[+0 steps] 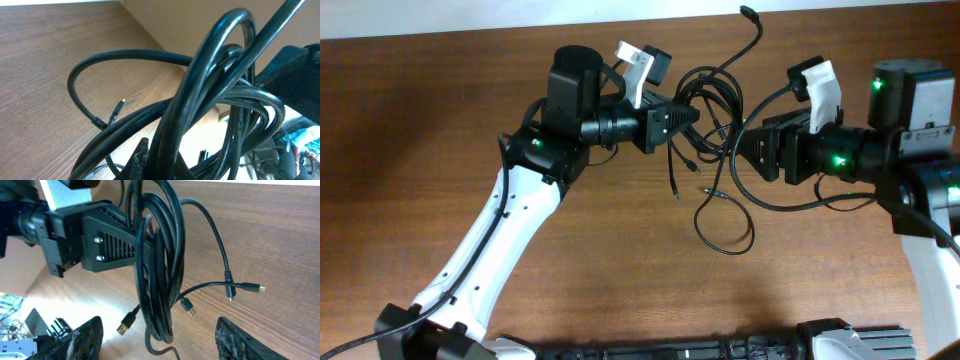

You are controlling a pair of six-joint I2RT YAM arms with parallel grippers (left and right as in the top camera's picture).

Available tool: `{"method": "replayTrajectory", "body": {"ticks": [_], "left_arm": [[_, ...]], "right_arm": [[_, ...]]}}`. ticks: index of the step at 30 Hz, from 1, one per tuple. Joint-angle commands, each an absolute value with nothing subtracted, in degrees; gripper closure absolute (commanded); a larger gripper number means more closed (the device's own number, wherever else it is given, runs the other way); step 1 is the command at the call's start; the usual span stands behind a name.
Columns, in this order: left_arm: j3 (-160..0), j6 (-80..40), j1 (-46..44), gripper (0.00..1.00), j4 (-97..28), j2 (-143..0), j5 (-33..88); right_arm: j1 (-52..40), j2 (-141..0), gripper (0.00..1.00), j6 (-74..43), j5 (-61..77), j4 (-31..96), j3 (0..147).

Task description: Untangle cables

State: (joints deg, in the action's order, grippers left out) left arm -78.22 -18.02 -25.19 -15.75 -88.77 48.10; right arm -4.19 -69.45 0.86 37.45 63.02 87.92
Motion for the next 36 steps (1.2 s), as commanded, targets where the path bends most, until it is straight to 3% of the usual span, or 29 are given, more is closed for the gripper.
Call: {"method": "replayTrajectory", "body": {"ticks": [1,9,12,20,23,29,36], "left_arm": [[-78.7,-20.2,-25.9,1.00,-13.2,-87.9,50.1],[-78.7,-24.6,-25.9,1.00,-12.0,-87.9,49.9],[-78.7,-24.9,-25.9,1.00,-10.9,-87.9,50.0],[-78.7,-25.1,-29.1,1.00,-9.0,-87.9,48.2],[-78.7,-25.1,-29.0,1.00,-8.8,-87.9,45.0],[-78.7,-25.6,-26.2,1.00,-10.9,-87.9,39.1],[-78.7,-34.8,-20.2,1.00,-16.0,-87.9,37.6]], "right_arm": [[-4.2,-69.9,0.43,1.7,37.0,63.3,88.4],[-4.2,-69.9,0.58,1.7,37.0,62.8,88.4],[-4.2,-69.9,0.72,1.7,37.0,62.8,88.4],[-4.2,-69.9,0.73,1.7,37.0,62.8,88.4],[-4.2,-69.9,0.96,1.7,37.0,62.8,88.4],[-4.2,-69.9,0.96,1.7,36.9,62.8,88.4],[-4.2,-69.9,0.96,1.5,36.8,61.2,88.4]]}}
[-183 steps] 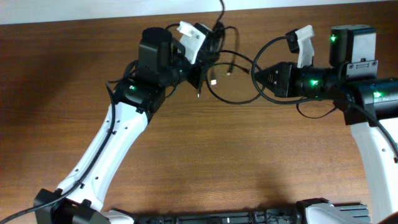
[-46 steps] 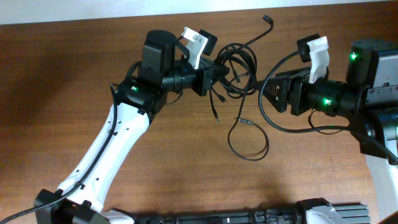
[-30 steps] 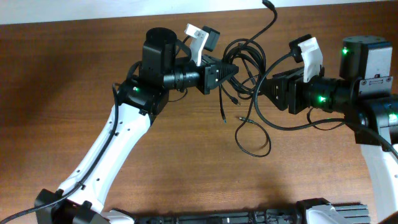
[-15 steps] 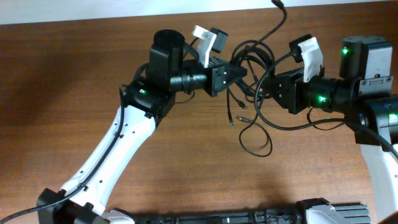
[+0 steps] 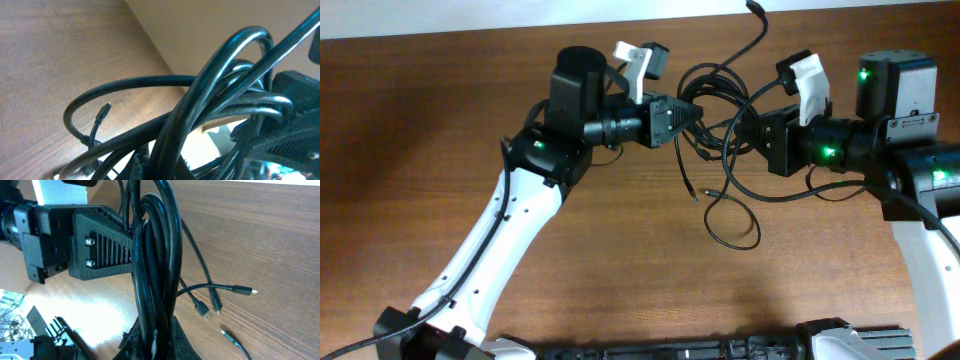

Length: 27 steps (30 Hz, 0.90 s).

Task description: Untangle cables

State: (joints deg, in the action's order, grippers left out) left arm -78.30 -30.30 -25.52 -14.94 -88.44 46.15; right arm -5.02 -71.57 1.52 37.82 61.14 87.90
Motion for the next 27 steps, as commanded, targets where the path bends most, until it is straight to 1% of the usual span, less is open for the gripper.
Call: {"method": "replayTrajectory", "body": {"ticks": [1,8,10,12,14,19,21,22,23,24,25,26,27], "left_arm": [[-78.7,-35.2,-20.2,1.00,-16.3,-87.9,37.7],[-78.7,-35.4,-20.2,1.00,-16.4,-87.9,38.0],[-78.7,-37.1,-20.2,1.00,-16.4,-87.9,36.1],[-78.7,-40.5,-20.2,1.00,-16.4,-87.9,33.0],[-78.7,-40.8,-20.2,1.00,-16.4,-87.9,31.2],[-78.7,-40.6,-18.7,1.00,-16.4,-87.9,30.5],[-78.7,-36.9,-18.7,1.00,-16.4,-87.9,30.7],[-78.7,-33.8,-18.7,1.00,-16.4,-87.9,31.0],[-78.7,-30.2,-18.7,1.00,-16.4,-87.9,32.0],[-78.7,-27.7,-18.7,1.00,-16.3,-87.9,33.7],[-78.7,-25.9,-18.8,1.00,-16.2,-87.9,35.4],[-78.7,-24.6,-19.3,1.00,-16.1,-87.9,36.7],[-78.7,-24.5,-20.0,1.00,-16.1,-87.9,36.7]], "right_arm": [[-4.1,-69.9,0.96,0.7,36.5,60.6,88.4],[-4.1,-69.9,0.96,-8.9,27.0,59.5,88.4],[-4.1,-69.9,0.96,-15.5,22.2,59.8,88.4],[-4.1,-69.9,0.96,-19.7,17.8,61.0,88.4],[-4.1,-69.9,0.96,-21.8,15.0,62.2,88.4],[-4.1,-69.9,0.96,-23.2,14.1,63.3,88.4],[-4.1,-69.9,0.95,-19.9,14.9,63.2,88.4],[-4.1,-69.9,0.91,-16.5,16.0,63.3,88.4],[-4.1,-69.9,0.75,-11.4,18.9,63.2,88.4],[-4.1,-69.9,0.56,-6.2,22.0,63.2,88.4],[-4.1,-69.9,0.41,-3.9,23.5,63.1,88.4],[-4.1,-69.9,0.34,-3.4,23.6,62.9,88.4],[-4.1,-69.9,0.29,-3.4,23.6,62.5,88.4]]}}
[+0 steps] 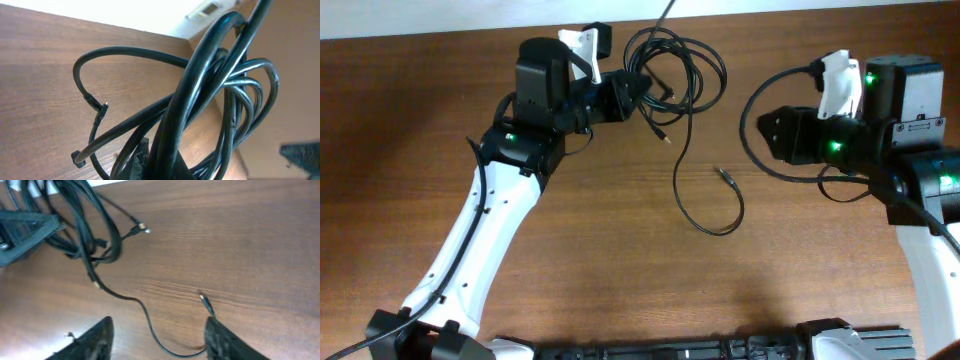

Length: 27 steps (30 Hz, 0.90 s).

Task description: Untangle cables

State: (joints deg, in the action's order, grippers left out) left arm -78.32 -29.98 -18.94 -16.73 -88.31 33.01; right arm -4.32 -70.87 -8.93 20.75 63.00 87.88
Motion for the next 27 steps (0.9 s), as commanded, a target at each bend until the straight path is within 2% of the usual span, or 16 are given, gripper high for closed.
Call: {"method": "replayTrajectory", "body": {"ticks": [1,11,18,27], "left_arm": [[-78.7,-24.5,-20.7,1.00,-15.9,-87.9,36.7],[-78.7,-24.8,-28.5,1.00,-10.7,-87.9,36.0],[-78.7,-26.3,-28.8,1.00,-10.2,-87.9,36.8],[-78.7,-26.3,-30.0,1.00,-9.9,-87.9,38.9]], "right_arm": [[-4.1,-69.9,0.28,-3.4,23.6,62.3,88.4],[-4.1,-69.9,0.26,-3.2,23.3,62.2,88.4],[-4.1,-70.1,0.26,-3.4,17.5,62.1,88.4],[-4.1,-75.7,0.26,-3.4,16.8,62.2,88.4]]}}
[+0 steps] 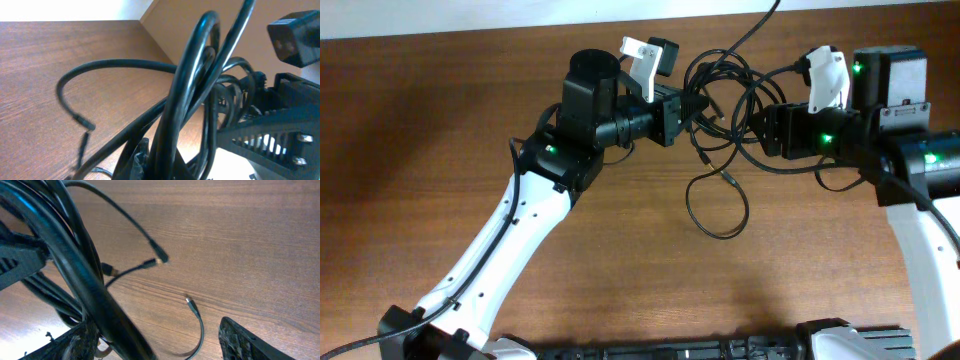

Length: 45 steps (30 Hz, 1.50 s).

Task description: Untangle cables

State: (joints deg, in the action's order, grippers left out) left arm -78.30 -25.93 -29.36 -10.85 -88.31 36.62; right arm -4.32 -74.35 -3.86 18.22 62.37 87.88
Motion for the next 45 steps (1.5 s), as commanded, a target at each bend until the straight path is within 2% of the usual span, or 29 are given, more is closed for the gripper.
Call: {"method": "replayTrajectory", "body": {"ticks": [1,12,17,22,34,41,45], "left_arm": [[-78.7,-26.3,-30.0,1.00,-9.9,-87.9,40.1],[-78.7,-26.2,-30.0,1.00,-10.1,-87.9,42.9],[-78.7,-24.5,-29.9,1.00,-11.1,-87.9,45.2],[-78.7,-24.1,-24.6,1.00,-15.2,-87.9,45.2],[-78.7,-24.1,-15.7,1.00,-16.2,-87.8,45.3],[-78.7,-24.1,-15.6,1.00,-16.2,-87.8,45.2],[-78.7,-24.1,-15.6,1.00,-16.1,-87.8,45.2]], "right_arm": [[-4.1,-76.2,0.26,-3.4,15.6,62.2,88.4],[-4.1,-77.2,0.26,-8.1,5.9,62.0,88.4],[-4.1,-77.2,0.26,-19.0,-5.1,62.7,88.4],[-4.1,-77.2,0.26,-27.6,-13.3,67.2,88.4],[-4.1,-77.2,0.26,-29.1,-14.2,68.3,88.4],[-4.1,-77.2,0.26,-29.3,-13.5,68.4,88.4],[-4.1,-77.2,0.25,-29.2,-7.5,68.3,88.4]]}}
